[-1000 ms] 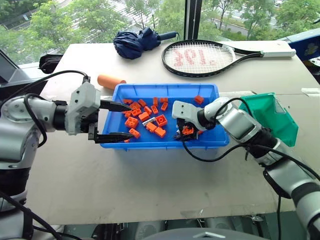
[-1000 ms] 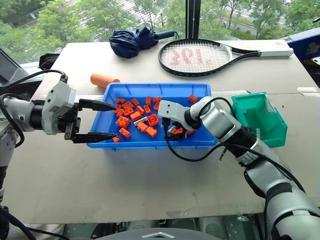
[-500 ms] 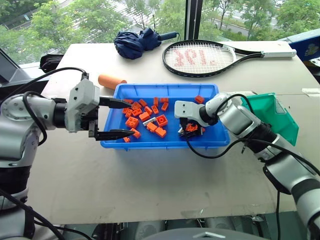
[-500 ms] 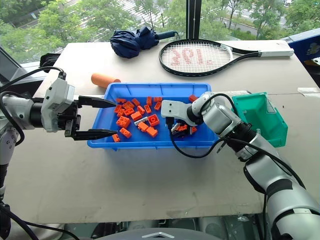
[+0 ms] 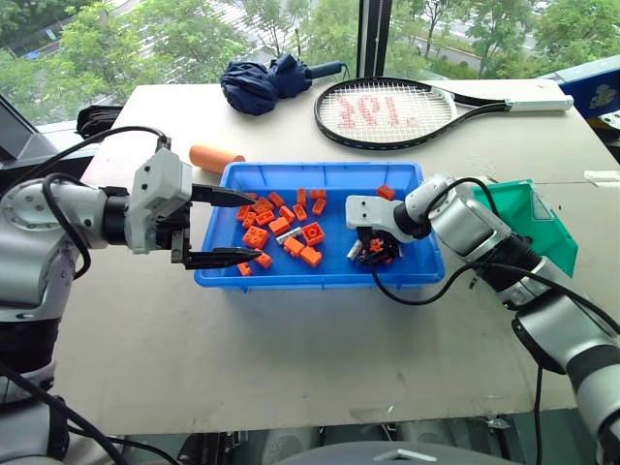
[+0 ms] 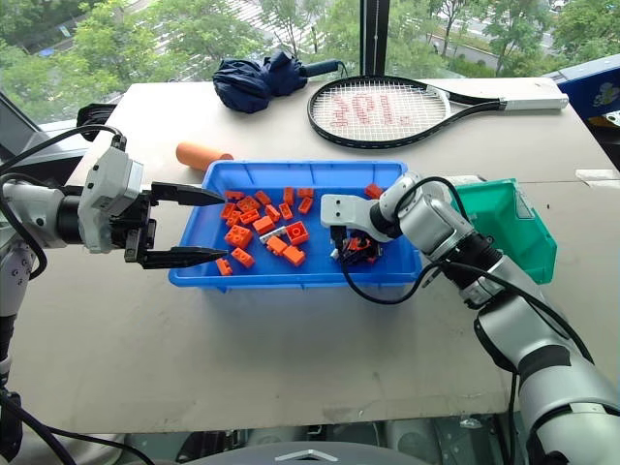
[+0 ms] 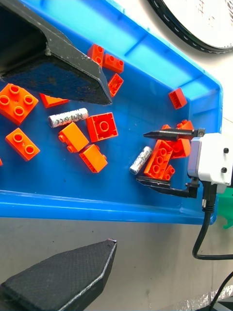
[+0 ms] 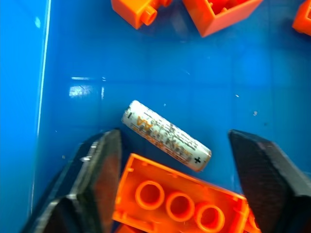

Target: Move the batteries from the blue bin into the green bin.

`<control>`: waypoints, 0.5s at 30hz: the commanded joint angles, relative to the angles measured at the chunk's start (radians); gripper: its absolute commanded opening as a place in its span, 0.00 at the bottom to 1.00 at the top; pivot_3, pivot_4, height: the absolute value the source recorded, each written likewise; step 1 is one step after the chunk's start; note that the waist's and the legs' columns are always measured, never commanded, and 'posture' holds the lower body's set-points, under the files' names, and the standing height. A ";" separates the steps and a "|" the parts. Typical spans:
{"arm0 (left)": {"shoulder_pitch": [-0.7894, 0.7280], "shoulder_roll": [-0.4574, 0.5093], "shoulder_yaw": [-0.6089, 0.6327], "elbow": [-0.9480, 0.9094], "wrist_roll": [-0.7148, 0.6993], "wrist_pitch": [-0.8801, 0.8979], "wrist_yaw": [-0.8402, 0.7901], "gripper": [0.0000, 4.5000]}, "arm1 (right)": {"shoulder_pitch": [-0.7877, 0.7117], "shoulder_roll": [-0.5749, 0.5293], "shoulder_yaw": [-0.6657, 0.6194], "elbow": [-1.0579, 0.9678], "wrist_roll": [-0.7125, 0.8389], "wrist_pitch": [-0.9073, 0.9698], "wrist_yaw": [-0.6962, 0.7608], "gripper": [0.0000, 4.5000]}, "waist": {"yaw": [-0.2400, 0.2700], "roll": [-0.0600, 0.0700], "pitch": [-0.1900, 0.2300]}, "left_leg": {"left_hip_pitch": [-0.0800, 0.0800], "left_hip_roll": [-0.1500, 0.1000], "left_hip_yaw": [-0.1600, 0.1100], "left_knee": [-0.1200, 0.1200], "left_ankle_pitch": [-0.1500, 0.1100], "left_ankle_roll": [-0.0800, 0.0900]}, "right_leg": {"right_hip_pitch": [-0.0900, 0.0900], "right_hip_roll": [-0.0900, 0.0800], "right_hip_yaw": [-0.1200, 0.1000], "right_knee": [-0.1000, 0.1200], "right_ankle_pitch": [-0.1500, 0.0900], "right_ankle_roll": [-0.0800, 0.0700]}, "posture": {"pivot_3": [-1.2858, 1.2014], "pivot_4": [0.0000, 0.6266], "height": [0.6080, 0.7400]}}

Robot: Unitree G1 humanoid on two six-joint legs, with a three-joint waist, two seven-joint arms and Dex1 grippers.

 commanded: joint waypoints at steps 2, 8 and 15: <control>-0.010 0.004 0.014 -0.012 -0.017 -0.013 -0.004 1.00 | 0.000 0.015 0.004 0.025 -0.030 -0.015 0.003 0.30 | 0.000 0.000 0.000 | 0.000 0.000 0.000 0.000 0.000 0.000 | 0.000 0.000 0.000 0.000 0.000 0.000 | 0.52 0.24 1.00; -0.004 0.002 0.020 -0.010 -0.020 -0.015 -0.007 1.00 | 0.004 0.032 -0.008 0.026 -0.034 -0.019 0.006 0.01 | 0.000 0.000 0.000 | 0.000 0.000 0.000 0.000 0.000 0.000 | 0.000 0.000 0.000 0.000 0.000 0.000 | 0.52 0.24 1.00; -0.027 -0.026 0.028 0.021 -0.036 -0.023 0.001 1.00 | 0.038 0.050 -0.183 -0.150 0.048 0.147 -0.088 0.01 | 0.004 0.000 0.000 | 0.000 0.000 0.000 0.000 0.000 0.000 | 0.000 0.000 0.000 0.000 0.000 0.000 | 0.52 0.24 1.00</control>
